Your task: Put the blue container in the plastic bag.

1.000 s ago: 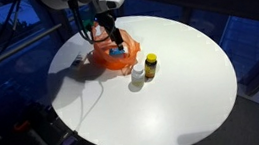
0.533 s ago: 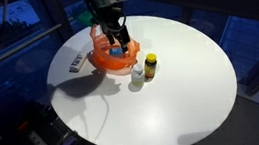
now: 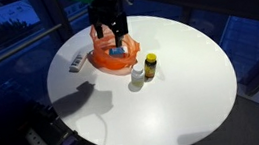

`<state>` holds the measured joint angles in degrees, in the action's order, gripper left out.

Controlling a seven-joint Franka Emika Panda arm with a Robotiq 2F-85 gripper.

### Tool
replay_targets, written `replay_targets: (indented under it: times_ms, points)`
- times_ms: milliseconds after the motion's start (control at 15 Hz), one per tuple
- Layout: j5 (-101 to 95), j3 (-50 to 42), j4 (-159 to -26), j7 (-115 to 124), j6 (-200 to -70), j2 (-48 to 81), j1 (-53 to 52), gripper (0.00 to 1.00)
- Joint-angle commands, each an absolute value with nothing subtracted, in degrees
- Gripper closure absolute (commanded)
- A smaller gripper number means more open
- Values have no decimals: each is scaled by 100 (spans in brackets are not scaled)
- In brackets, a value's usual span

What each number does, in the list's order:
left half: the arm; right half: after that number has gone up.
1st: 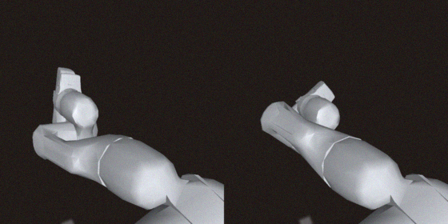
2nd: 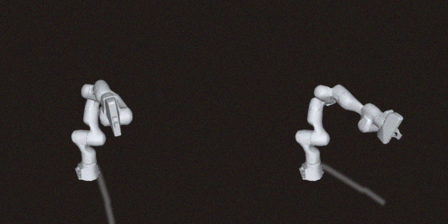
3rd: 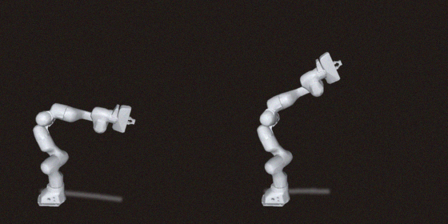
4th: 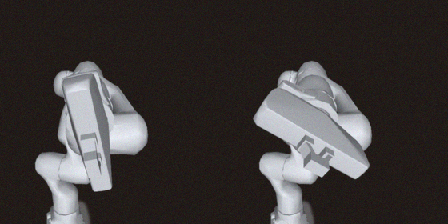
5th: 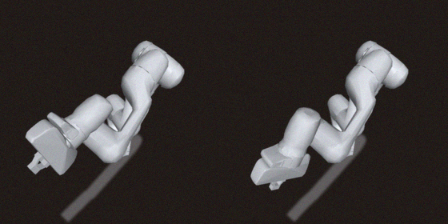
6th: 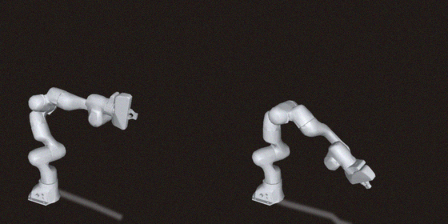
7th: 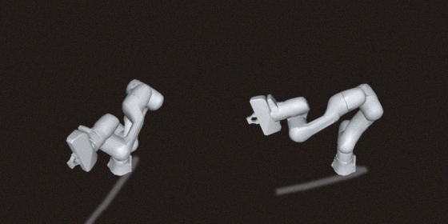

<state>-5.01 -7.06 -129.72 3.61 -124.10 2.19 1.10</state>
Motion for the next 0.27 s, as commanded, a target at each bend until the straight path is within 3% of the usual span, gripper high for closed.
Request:
replay_targets:
  times_ms: [0, 200]
  points:
    - [-478, -628, -12868, 139, -11921, -40, 267, 0]
    - [-501, -598, -12924, 303, -12116, 59, 254, 0]
